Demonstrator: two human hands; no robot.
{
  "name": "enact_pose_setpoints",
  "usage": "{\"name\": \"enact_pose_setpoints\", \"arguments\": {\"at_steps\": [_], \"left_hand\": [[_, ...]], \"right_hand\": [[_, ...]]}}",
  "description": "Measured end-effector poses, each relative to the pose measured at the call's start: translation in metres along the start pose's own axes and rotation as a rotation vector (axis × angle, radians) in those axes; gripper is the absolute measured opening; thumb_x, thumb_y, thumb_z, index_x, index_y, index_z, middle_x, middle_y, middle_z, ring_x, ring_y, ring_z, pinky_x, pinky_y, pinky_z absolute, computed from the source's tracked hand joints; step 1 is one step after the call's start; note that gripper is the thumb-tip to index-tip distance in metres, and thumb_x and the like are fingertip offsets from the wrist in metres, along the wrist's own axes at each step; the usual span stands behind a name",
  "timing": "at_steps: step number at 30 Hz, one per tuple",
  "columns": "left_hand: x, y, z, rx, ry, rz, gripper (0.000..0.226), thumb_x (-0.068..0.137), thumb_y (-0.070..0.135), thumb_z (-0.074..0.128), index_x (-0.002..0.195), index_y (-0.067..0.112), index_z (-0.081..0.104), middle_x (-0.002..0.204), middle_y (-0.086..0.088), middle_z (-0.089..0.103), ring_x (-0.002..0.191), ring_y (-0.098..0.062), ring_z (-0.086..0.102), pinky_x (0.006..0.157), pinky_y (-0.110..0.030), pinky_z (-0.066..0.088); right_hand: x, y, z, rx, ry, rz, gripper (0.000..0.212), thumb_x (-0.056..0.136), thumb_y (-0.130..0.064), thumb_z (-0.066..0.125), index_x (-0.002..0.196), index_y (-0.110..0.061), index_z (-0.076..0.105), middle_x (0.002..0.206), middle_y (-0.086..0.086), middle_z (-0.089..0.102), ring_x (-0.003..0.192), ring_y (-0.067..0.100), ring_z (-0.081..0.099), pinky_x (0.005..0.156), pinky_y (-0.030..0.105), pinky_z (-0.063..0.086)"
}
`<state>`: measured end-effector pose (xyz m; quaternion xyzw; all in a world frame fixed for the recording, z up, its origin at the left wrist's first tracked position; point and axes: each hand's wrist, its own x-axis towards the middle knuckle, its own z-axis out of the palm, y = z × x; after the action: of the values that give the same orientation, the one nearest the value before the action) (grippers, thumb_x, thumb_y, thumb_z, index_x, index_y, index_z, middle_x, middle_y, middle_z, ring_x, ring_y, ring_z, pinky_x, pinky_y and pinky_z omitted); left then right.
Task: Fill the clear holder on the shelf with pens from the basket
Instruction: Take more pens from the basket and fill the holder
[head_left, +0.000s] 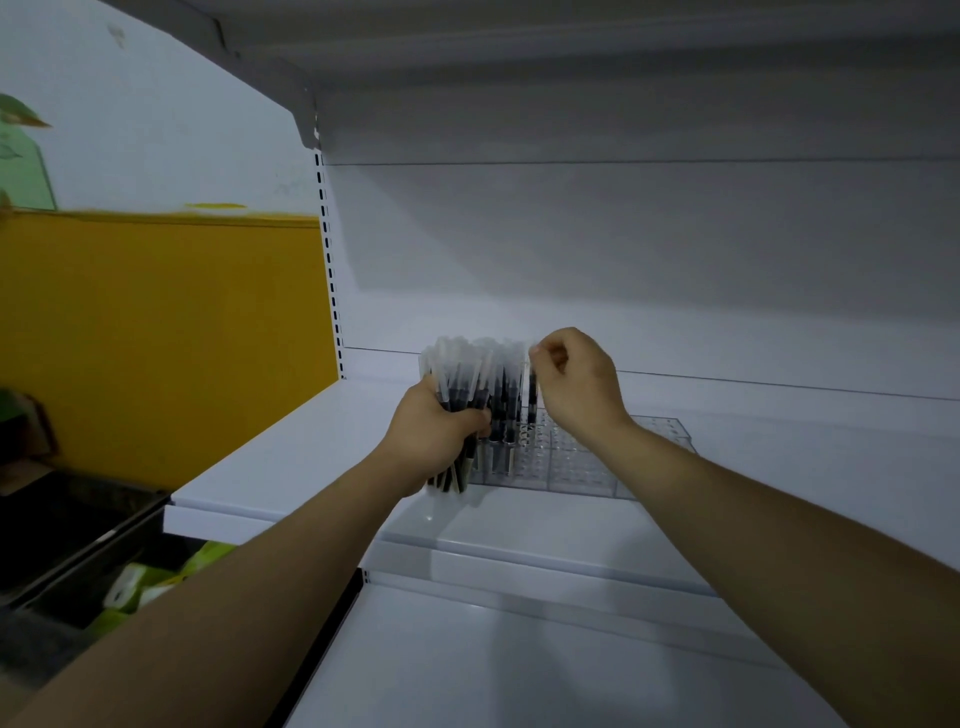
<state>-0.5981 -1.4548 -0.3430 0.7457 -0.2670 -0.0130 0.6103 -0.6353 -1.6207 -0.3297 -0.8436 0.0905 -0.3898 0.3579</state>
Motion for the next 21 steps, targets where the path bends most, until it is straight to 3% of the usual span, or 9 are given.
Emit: {"name": "enact_pose_setpoints", "arguments": {"at_steps": [2,5,9,13,16,21], "left_hand": [[0.0,0.002,0.005,0.003,-0.018,0.021,0.02,0.083,0.004,0.068,0.086,0.023,0.065,0.08,0.0,0.07,0.077,-0.017,0.068,0.064,-0.018,0.052],[0.001,0.005,0.012,0.005,-0.061,0.053,0.016,0.084,0.003,0.067,0.093,0.015,0.068,0.083,-0.007,0.072,0.08,-0.024,0.07,0.077,-0.034,0.058],[0.001,0.007,0.016,-0.009,-0.073,0.057,0.017,0.084,0.003,0.067,0.095,0.016,0.068,0.086,-0.007,0.072,0.082,-0.024,0.07,0.081,-0.038,0.058],[0.0,0.007,0.016,-0.011,-0.044,0.033,0.018,0.086,0.005,0.066,0.091,0.022,0.066,0.085,-0.004,0.072,0.079,-0.019,0.069,0.07,-0.029,0.058],[0.0,0.003,0.011,0.009,-0.008,-0.022,0.011,0.087,0.005,0.065,0.091,0.015,0.065,0.078,-0.006,0.071,0.068,-0.018,0.067,0.061,-0.022,0.057],[0.003,-0.003,0.007,0.077,-0.03,-0.084,0.014,0.088,0.008,0.062,0.101,0.004,0.06,0.074,-0.015,0.065,0.06,-0.021,0.058,0.062,-0.033,0.052]], "right_hand": [[-0.007,-0.012,-0.008,0.085,-0.069,-0.021,0.016,0.095,-0.026,0.055,0.095,-0.014,0.066,0.087,-0.006,0.06,0.08,0.008,0.054,0.07,0.017,0.044],[-0.013,-0.02,-0.013,0.099,-0.222,-0.029,0.022,0.096,-0.024,0.056,0.104,-0.01,0.071,0.095,-0.007,0.061,0.09,0.009,0.056,0.08,0.021,0.042],[-0.012,-0.02,-0.019,0.188,-0.284,0.038,0.015,0.096,-0.023,0.055,0.1,-0.013,0.066,0.089,-0.009,0.061,0.088,0.011,0.059,0.08,0.026,0.045],[-0.008,-0.018,-0.017,0.275,-0.152,0.11,0.016,0.099,-0.023,0.047,0.087,-0.016,0.055,0.086,0.001,0.066,0.085,0.027,0.064,0.076,0.043,0.054],[0.001,-0.017,-0.025,0.38,0.024,0.137,0.017,0.1,-0.023,0.046,0.084,-0.02,0.051,0.085,0.004,0.067,0.08,0.024,0.066,0.066,0.033,0.056],[0.005,-0.005,-0.023,0.289,0.04,0.122,0.013,0.1,-0.03,0.046,0.094,-0.021,0.053,0.092,0.004,0.066,0.087,0.026,0.066,0.079,0.048,0.057]]}}
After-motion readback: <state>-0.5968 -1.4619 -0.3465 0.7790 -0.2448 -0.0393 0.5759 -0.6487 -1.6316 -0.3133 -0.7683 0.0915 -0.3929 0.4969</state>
